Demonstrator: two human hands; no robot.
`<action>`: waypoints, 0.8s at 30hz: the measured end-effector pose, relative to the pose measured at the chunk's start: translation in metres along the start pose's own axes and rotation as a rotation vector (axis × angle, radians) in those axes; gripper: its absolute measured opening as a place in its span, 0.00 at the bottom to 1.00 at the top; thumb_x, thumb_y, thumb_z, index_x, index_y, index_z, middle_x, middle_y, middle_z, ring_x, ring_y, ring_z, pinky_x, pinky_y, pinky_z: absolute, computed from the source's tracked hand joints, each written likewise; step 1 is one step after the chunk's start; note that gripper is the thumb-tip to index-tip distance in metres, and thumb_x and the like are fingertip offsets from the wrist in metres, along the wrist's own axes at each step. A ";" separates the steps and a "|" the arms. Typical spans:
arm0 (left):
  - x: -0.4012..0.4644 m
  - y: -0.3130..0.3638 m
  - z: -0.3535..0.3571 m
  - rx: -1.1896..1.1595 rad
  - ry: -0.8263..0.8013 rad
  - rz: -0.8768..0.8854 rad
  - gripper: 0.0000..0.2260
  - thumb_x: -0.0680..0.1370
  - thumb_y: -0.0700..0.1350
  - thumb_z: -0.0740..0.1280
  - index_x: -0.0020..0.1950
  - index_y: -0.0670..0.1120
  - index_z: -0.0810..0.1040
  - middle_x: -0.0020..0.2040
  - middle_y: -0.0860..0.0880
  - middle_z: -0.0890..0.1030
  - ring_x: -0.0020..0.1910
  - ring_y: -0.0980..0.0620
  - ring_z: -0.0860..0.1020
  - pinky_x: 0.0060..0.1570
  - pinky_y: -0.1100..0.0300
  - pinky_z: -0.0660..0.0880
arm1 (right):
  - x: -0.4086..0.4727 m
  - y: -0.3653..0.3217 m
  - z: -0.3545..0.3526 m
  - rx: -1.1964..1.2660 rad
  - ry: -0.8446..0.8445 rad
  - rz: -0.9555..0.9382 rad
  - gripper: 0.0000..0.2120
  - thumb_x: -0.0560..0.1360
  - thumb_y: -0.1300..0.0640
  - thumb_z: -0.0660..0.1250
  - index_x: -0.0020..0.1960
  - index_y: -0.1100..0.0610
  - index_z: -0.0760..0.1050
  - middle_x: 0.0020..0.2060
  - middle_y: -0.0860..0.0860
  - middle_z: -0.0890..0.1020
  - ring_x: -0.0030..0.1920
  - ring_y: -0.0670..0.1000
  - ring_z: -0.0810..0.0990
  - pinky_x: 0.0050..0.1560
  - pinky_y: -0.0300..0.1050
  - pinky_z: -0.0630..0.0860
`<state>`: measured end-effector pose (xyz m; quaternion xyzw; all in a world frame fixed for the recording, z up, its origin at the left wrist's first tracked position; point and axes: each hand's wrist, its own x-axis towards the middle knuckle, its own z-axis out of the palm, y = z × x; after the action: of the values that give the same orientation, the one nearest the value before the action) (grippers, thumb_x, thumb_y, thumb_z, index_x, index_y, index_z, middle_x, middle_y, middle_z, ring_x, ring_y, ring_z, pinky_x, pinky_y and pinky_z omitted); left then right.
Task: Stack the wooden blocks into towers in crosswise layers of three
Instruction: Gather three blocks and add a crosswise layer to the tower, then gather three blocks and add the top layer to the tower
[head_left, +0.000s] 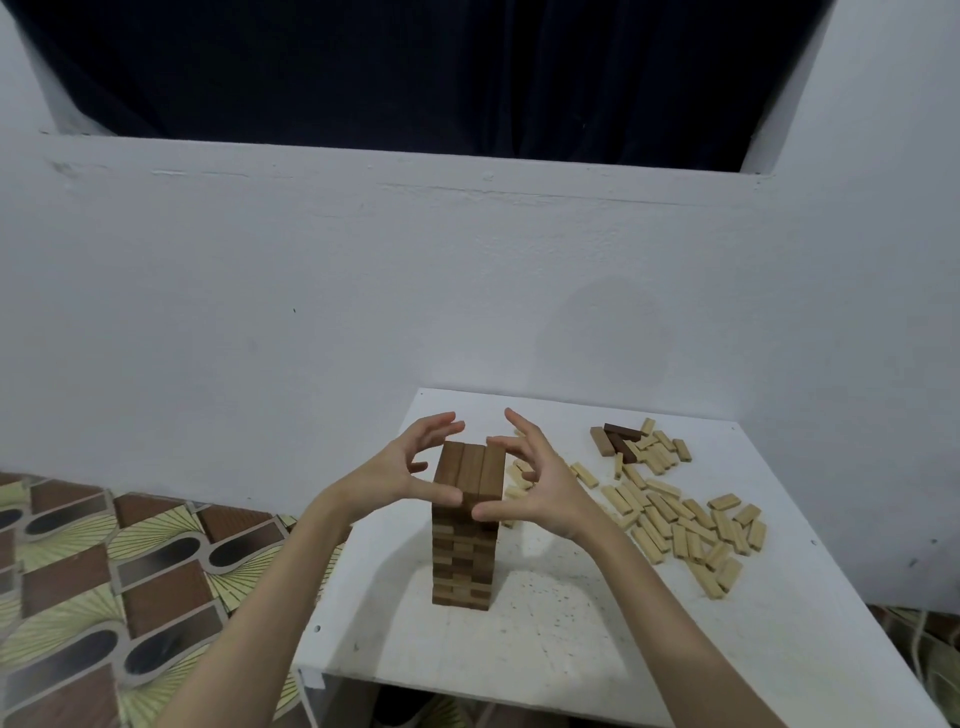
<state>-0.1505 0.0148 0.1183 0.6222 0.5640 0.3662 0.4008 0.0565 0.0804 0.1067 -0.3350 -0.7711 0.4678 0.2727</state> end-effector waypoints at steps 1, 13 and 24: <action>0.000 0.005 0.000 0.000 0.025 0.004 0.45 0.58 0.65 0.76 0.71 0.59 0.61 0.68 0.66 0.67 0.69 0.64 0.63 0.66 0.61 0.63 | -0.001 -0.001 -0.003 0.008 0.007 -0.002 0.52 0.60 0.48 0.81 0.75 0.42 0.53 0.65 0.42 0.72 0.68 0.41 0.66 0.67 0.45 0.63; 0.025 0.085 0.050 0.069 0.455 0.274 0.14 0.77 0.46 0.67 0.61 0.53 0.71 0.56 0.59 0.78 0.59 0.61 0.73 0.57 0.66 0.66 | -0.022 0.016 -0.072 0.132 0.436 -0.028 0.12 0.74 0.58 0.71 0.57 0.52 0.77 0.50 0.47 0.82 0.52 0.48 0.79 0.54 0.43 0.78; 0.074 0.042 0.189 0.296 0.260 0.266 0.12 0.79 0.46 0.63 0.62 0.51 0.72 0.56 0.58 0.75 0.58 0.61 0.69 0.58 0.70 0.64 | -0.071 0.100 -0.124 -0.051 0.481 0.157 0.05 0.74 0.60 0.70 0.48 0.52 0.80 0.47 0.47 0.82 0.47 0.49 0.80 0.47 0.38 0.76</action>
<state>0.0455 0.0709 0.0787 0.6907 0.5714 0.4060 0.1775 0.2183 0.1264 0.0603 -0.5022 -0.6674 0.3747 0.4025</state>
